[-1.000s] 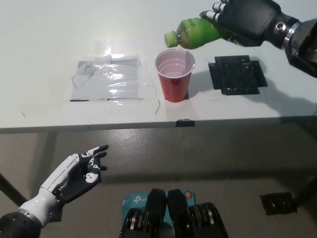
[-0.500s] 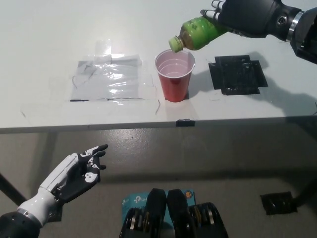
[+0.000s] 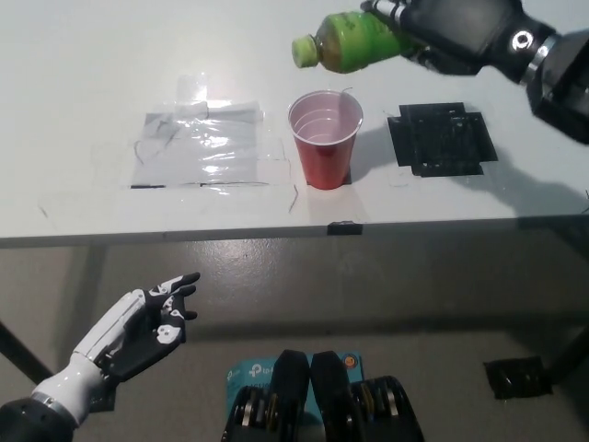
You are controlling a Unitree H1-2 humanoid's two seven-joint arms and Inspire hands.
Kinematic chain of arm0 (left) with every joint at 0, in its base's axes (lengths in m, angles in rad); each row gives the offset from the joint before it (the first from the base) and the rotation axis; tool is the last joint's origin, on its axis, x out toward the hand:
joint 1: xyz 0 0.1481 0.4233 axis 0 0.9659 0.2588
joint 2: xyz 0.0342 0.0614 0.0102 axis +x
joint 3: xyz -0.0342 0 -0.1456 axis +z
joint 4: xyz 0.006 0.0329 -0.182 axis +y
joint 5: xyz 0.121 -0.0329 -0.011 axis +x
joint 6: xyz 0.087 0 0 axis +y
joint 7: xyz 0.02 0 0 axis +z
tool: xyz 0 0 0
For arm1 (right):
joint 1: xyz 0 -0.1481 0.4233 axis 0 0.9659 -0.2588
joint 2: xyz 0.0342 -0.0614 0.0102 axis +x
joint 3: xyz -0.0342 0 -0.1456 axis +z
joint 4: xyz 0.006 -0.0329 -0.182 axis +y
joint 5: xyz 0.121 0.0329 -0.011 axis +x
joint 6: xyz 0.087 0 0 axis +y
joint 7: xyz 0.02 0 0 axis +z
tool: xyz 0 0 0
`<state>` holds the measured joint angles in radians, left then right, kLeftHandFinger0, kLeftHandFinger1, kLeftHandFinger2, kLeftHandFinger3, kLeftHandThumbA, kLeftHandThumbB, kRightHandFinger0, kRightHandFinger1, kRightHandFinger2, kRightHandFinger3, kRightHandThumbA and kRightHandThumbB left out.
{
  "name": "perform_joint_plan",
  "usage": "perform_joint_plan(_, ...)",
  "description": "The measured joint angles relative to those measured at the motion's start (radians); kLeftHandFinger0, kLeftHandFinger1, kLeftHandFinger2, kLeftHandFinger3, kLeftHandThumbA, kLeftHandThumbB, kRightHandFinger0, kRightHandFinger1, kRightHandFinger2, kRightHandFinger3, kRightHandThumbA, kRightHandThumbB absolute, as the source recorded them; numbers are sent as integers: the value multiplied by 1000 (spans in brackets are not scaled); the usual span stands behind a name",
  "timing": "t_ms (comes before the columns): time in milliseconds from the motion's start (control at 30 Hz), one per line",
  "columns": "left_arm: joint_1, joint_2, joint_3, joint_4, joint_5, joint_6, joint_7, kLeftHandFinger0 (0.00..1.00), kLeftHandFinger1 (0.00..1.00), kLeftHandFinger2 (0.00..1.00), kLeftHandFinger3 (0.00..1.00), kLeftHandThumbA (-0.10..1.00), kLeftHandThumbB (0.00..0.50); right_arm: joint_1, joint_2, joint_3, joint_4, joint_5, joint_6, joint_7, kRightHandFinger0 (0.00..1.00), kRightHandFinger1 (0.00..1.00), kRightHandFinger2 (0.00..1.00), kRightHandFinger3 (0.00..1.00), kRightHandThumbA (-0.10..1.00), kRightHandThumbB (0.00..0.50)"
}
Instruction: The robot uses its right hand to pick up a bottle kept in the middle of the desk and tilt it into a cup kept next to it to pour water out
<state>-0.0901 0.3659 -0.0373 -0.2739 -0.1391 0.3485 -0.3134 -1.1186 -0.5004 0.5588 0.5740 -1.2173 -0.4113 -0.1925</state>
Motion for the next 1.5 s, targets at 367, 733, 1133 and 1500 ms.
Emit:
perform_joint_plan(367,9,-2,2,0,-1,-1,0,849,970,1000,1000,684,101,118,54,-163,-2,115,84,88,0,6,162,384,-63,189)
perform_joint_plan(733,17,-2,4,0,-2,-3,0,852,978,1000,1000,703,117,194,141,-281,-5,230,189,142,0,0,147,303,-100,47)
perform_joint_plan(1133,41,-5,6,0,-1,-10,0,799,953,1000,1000,711,96,230,330,-510,46,444,293,127,0,0,195,151,-100,19)
perform_joint_plan(1500,42,-7,11,0,-1,-29,0,796,943,1000,1000,725,108,246,403,-570,139,538,299,-19,0,0,233,247,-100,0)
